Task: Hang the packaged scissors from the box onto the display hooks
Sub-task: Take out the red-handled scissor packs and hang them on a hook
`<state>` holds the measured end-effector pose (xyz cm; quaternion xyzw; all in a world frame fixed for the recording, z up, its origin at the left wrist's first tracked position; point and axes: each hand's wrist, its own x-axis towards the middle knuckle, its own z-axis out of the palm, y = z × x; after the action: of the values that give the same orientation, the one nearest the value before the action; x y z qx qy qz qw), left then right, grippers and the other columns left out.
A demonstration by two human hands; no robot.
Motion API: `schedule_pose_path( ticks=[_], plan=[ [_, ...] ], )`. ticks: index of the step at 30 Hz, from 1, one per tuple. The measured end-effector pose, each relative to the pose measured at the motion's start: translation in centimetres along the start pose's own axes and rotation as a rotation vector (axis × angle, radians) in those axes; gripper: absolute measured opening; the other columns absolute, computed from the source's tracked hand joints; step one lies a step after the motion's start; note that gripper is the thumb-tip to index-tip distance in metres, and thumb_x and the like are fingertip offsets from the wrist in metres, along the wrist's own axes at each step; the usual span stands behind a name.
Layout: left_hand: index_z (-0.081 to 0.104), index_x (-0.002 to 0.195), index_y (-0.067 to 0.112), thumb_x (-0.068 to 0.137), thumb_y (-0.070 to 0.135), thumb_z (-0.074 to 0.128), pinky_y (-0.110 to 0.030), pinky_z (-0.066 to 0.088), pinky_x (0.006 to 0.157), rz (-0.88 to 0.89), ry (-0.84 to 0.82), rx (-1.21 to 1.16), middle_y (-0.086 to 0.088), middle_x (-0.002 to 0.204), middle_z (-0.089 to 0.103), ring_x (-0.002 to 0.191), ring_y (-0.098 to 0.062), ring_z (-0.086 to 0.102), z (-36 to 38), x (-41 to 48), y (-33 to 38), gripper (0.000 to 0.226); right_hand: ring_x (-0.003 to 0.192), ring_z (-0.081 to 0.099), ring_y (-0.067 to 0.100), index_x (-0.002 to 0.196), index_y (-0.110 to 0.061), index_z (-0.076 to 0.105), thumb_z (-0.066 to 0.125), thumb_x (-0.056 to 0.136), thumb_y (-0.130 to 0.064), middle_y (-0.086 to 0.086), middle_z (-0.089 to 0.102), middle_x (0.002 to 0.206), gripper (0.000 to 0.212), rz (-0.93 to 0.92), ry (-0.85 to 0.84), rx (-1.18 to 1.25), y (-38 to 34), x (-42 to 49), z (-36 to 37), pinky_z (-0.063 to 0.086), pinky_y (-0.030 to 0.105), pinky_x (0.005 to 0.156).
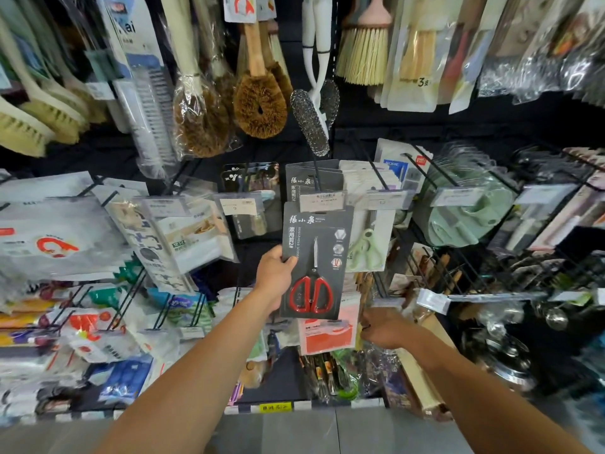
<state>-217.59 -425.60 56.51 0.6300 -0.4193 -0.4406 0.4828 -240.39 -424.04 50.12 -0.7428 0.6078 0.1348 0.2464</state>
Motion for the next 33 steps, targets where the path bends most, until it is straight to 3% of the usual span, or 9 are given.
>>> schedule_pose_path(
  ticks=[3, 8, 14, 18, 21, 26, 30, 33],
  plan=[
    [0.066, 0.090, 0.031, 0.096, 0.001, 0.052, -0.030, 0.052, 0.089, 0.024, 0.019, -0.042, 0.009, 0.096, 0.072, 0.096, -0.014, 0.067, 0.1, -0.2, 0.0, 0.033, 0.091, 0.048, 0.017, 0.121, -0.018, 0.057, 0.056, 0.089, -0.039, 0.005, 0.060, 0.120, 0.038, 0.007, -0.007, 0.005, 0.2, 0.1, 0.5, 0.038, 0.028, 0.075],
    [0.066, 0.102, 0.024, 0.096, 0.004, 0.052, -0.029, 0.051, 0.089, 0.034, 0.027, -0.028, 0.006, 0.102, 0.071, 0.097, -0.012, 0.066, 0.8, 0.2, 1.3, 0.025, 0.107, 0.057, 0.022, 0.122, -0.016, 0.057, 0.059, 0.089, -0.030, 0.007, 0.061, 0.121, 0.036, 0.017, -0.010, 0.025, 0.4, 0.6, 0.9, 0.041, 0.027, 0.080],
    [0.066, 0.102, 0.020, 0.096, 0.005, 0.052, -0.032, 0.053, 0.090, -0.014, 0.081, -0.012, 0.002, 0.104, 0.071, 0.096, -0.015, 0.066, 1.4, 1.6, 1.5, 0.021, 0.108, 0.059, 0.019, 0.125, -0.020, 0.058, 0.060, 0.089, -0.031, 0.003, 0.061, 0.123, 0.038, 0.024, -0.007, 0.065, 0.7, 0.6, 1.0, 0.049, 0.030, 0.089],
    [0.065, 0.103, 0.015, 0.096, 0.004, 0.051, -0.026, 0.046, 0.080, -0.006, 0.121, 0.010, 0.002, 0.102, 0.069, 0.089, -0.012, 0.061, 1.7, 2.3, 1.7, 0.019, 0.093, 0.062, 0.016, 0.115, -0.017, 0.063, 0.060, 0.088, -0.030, 0.002, 0.066, 0.110, 0.030, 0.023, -0.010, 0.109, 1.3, 0.7, 0.9, 0.053, 0.029, 0.078],
    [0.064, 0.102, 0.014, 0.097, 0.004, 0.051, -0.025, 0.042, 0.077, -0.003, 0.144, 0.057, 0.002, 0.099, 0.067, 0.086, -0.012, 0.058, 1.8, 2.4, 1.2, 0.017, 0.081, 0.057, 0.009, 0.110, -0.015, 0.061, 0.057, 0.092, -0.030, -0.002, 0.062, 0.098, 0.023, 0.007, -0.011, 0.146, 1.6, 0.6, 0.8, 0.043, 0.021, 0.062],
    [0.065, 0.104, 0.015, 0.096, 0.005, 0.051, -0.031, 0.050, 0.086, -0.010, 0.136, 0.042, 0.000, 0.104, 0.070, 0.095, -0.018, 0.063, 2.5, 2.2, 1.2, 0.019, 0.070, 0.048, 0.002, 0.093, -0.020, 0.057, 0.054, 0.094, -0.031, -0.010, 0.052, 0.080, 0.011, -0.008, 0.019, 0.104, 2.2, 1.3, 1.1, 0.032, 0.018, 0.054],
    [0.066, 0.097, 0.020, 0.095, 0.006, 0.053, -0.036, 0.052, 0.090, -0.024, 0.129, 0.017, 0.002, 0.100, 0.071, 0.095, -0.020, 0.066, 3.2, 1.9, 1.2, 0.019, 0.082, 0.055, 0.011, 0.119, -0.015, 0.062, 0.054, 0.093, -0.030, 0.003, 0.065, 0.107, 0.031, -0.002, -0.018, 0.080, 2.1, 1.8, 1.1, 0.039, 0.023, 0.068],
    [0.065, 0.095, 0.020, 0.094, 0.005, 0.053, -0.036, 0.052, 0.089, -0.006, 0.164, -0.004, 0.004, 0.096, 0.070, 0.093, -0.018, 0.065, 3.0, 1.7, 1.2, 0.019, 0.094, 0.056, 0.018, 0.120, -0.012, 0.062, 0.053, 0.094, -0.029, 0.007, 0.064, 0.121, 0.033, 0.004, -0.026, 0.055, 1.9, 2.0, 0.5, 0.040, 0.026, 0.074]
  ],
)
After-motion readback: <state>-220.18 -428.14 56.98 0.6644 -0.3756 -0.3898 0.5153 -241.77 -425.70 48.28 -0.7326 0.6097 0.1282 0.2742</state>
